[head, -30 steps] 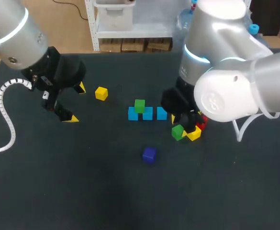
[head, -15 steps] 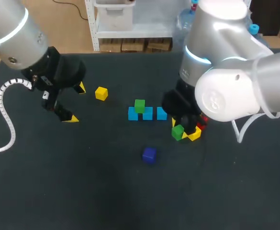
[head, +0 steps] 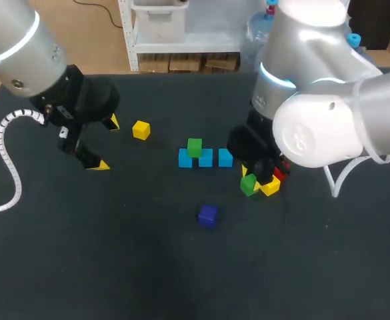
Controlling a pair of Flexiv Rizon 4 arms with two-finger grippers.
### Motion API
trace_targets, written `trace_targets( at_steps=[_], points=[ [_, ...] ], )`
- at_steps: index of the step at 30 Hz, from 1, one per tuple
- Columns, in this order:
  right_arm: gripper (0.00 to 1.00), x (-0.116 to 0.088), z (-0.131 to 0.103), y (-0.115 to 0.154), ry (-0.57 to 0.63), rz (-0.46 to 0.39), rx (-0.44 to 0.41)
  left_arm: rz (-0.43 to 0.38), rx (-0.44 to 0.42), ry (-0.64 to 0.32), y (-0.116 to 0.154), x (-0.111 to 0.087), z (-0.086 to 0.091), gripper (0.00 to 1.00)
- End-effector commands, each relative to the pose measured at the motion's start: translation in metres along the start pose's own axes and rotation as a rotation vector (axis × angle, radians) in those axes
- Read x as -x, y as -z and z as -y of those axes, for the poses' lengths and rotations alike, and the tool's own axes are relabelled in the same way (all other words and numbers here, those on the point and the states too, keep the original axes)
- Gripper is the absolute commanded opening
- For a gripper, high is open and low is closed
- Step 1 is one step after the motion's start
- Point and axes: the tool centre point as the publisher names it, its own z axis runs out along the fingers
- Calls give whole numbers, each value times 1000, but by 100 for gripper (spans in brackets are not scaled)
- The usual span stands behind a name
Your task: Place the blue cubes, place green cubes on the blue cubes, place the yellow cubes on the green cubes, then place the red cubes on the yellow cubes, and place purple cube on the red cubes.
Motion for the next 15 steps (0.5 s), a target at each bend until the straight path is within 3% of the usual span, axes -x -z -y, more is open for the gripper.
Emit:
trace_targets(
  at_steps=[1,4,15],
  points=[
    [22,-1,-1,0,0,6,-2,3,0,-3,0,-1,0,100],
    [0,0,-1,1,-1,9,-2,3,0,-3,0,-1,0,100],
    [0,3,5,22,-97,4,27,3,0,-3,0,-1,0,100]
  ],
)
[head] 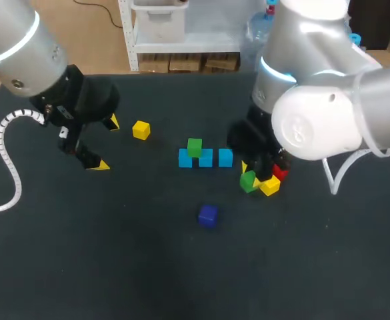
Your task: Place the blue cubes, place green cubes on the blue cubes, place the yellow cubes on the green cubes, then place the red cubes on the yellow cubes, and place purple cube on the red cubes.
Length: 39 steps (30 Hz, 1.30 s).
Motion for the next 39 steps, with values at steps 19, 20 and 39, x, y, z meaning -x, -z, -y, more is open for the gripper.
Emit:
trace_targets(
  at_steps=[19,20,39],
  points=[
    [0,2,46,37,-328,-4,-81,3,0,-2,0,-1,0,100],
    [0,4,49,38,-340,7,-87,3,0,-2,0,-1,0,100],
    [0,35,83,42,-404,-3,-95,3,0,-2,0,-1,0,100]
  ],
)
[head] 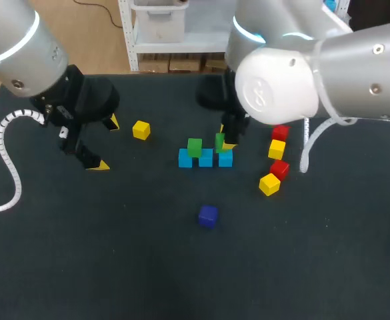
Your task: Place the blue cubes, place green cubes on the blue cubes, place the yellow cubes on the green cubes, then place the red cubes on the yellow cubes, and place purple cube on the red cubes.
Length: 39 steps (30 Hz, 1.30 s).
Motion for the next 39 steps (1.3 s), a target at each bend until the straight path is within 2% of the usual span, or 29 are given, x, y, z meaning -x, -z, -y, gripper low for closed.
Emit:
trace_targets(
  at_steps=[1,16,39],
  points=[
    [0,6,5,-3,-8,-6,12,3,0,-3,0,-1,0,100],
    [0,6,7,-13,-52,-33,17,3,0,-3,0,-1,0,100],
    [0,9,9,-21,-77,-18,22,3,0,-3,0,-1,0,100]
  ],
)
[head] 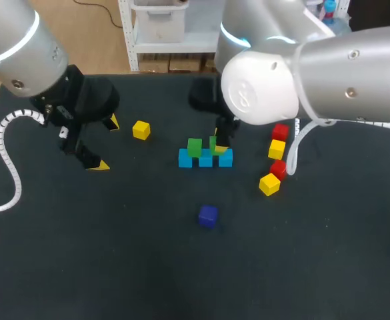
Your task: Place the blue cubes, place green cubes on the blue cubes, place the yellow cubes on the green cubes, then place the red cubes on the yellow cubes, and place purple cube on the red cubes.
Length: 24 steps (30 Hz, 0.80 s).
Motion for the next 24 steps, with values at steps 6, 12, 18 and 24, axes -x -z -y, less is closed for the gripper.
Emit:
trace_targets(
  at_steps=[6,12,18,24],
  points=[
    [0,0,3,-3,-1,-3,7,3,0,-3,0,-1,0,100],
    [0,0,4,-4,-1,-2,11,3,0,-3,0,-1,0,100],
    [0,0,5,-6,0,-1,15,3,0,-3,0,-1,0,100],
    [0,-2,4,-8,-1,-7,21,3,0,-3,0,-1,0,100]
  ],
)
